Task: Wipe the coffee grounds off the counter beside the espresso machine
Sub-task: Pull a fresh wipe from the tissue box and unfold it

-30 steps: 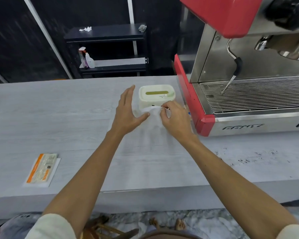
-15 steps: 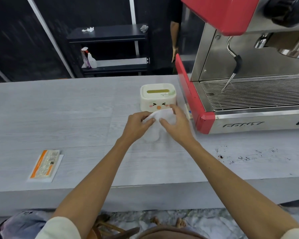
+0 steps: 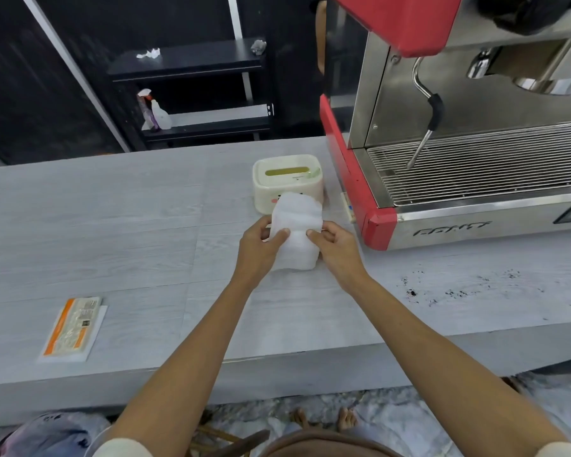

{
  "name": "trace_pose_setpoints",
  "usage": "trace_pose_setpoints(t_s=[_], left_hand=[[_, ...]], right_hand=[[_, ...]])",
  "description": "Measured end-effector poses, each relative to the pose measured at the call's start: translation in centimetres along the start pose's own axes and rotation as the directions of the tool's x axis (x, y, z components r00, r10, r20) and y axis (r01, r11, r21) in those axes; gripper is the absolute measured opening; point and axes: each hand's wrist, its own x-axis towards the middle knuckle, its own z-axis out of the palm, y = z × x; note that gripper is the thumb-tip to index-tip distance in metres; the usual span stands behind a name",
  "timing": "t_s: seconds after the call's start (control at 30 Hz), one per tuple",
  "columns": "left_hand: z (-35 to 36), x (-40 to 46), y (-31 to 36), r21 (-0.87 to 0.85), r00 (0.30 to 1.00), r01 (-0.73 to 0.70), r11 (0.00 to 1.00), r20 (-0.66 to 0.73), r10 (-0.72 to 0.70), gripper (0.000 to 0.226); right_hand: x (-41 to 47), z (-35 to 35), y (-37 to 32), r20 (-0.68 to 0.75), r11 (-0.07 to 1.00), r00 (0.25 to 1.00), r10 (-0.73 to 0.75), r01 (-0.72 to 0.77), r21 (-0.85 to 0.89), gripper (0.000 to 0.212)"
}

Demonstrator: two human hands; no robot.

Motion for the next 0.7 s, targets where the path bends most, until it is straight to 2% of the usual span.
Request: trace_pose_setpoints(t_s=[0.17,0.37,0.5,0.57,0.63,0.7], left_hand=[[-0.1,0.0,-0.5,-0.054,0.995,0.094,0.994,0.034,-0.093,0.037],[-0.6,-0.2,-0.2,-0.245,0.985,0.162,0.956,0.102,-0.141,0.027],[-0.9,-0.1,0.3,-0.287,0.971,0.214,0.934,0.164,-0.172,0.021],[-0.9,0.0,0.5,-0.306,0.96,0.254,0.917,0.195,-0.201,0.02],[-1.0,0.0,0.7,-0.326,0.948,0.301,0.896,0.207,-0.243,0.023],[-1.2,0.3,0.8,-0.345,0.934,0.345,0.873,0.217,-0.283,0.027]], right_hand=[[0.5,-1.0,0.4,-0.026,0.999,0.999,0.023,-0.024,-0.024,0.012],[1.0,-1.7,0.3,0.006,0.997,0.997,0.076,-0.076,0.026,0.016],[1.2,-1.8,-0.6,0.046,0.993,0.994,0.098,-0.101,0.068,0.021],[1.7,-1.8,-0.8,0.056,0.986,0.987,0.149,-0.152,0.066,0.021],[2.1,-1.7,-1.1,0.054,0.978,0.979,0.199,-0.201,0.049,0.01],[2.3,-1.6,-1.3,0.063,0.966,0.971,0.229,-0.235,0.109,0.018]])
